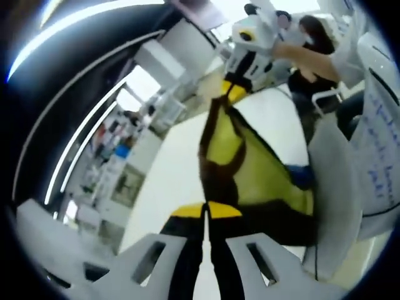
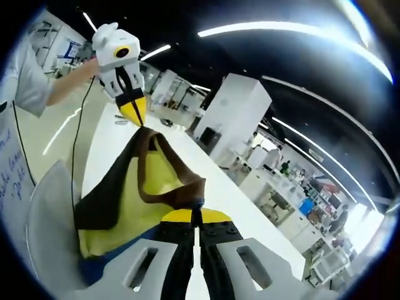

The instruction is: Fold the garment on the visible template until the final outline fits inside the template.

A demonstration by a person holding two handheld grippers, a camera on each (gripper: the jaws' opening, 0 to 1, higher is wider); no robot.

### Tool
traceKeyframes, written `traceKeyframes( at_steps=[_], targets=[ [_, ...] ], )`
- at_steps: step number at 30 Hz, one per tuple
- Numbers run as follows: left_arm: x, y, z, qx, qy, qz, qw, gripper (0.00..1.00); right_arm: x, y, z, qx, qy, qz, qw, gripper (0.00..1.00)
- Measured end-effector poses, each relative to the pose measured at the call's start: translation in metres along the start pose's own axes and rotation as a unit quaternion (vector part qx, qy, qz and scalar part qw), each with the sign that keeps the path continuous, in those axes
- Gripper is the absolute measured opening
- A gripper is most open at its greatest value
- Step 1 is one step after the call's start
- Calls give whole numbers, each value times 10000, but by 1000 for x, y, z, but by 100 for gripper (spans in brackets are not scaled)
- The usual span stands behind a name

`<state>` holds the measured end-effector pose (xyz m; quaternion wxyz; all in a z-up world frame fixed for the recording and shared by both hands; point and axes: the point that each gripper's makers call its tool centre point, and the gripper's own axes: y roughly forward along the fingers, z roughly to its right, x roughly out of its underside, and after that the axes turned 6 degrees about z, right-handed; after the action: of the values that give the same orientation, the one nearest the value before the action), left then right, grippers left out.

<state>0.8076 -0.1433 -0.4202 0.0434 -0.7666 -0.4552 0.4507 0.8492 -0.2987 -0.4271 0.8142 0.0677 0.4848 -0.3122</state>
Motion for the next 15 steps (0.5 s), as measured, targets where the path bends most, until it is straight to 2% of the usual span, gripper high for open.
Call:
traceKeyframes(
  at_steps=[15],
  targets=[
    [58, 44, -20, 145, -576, -216, 9980, 0, 45, 51, 17, -114, 355, -289, 9989, 2]
  ],
)
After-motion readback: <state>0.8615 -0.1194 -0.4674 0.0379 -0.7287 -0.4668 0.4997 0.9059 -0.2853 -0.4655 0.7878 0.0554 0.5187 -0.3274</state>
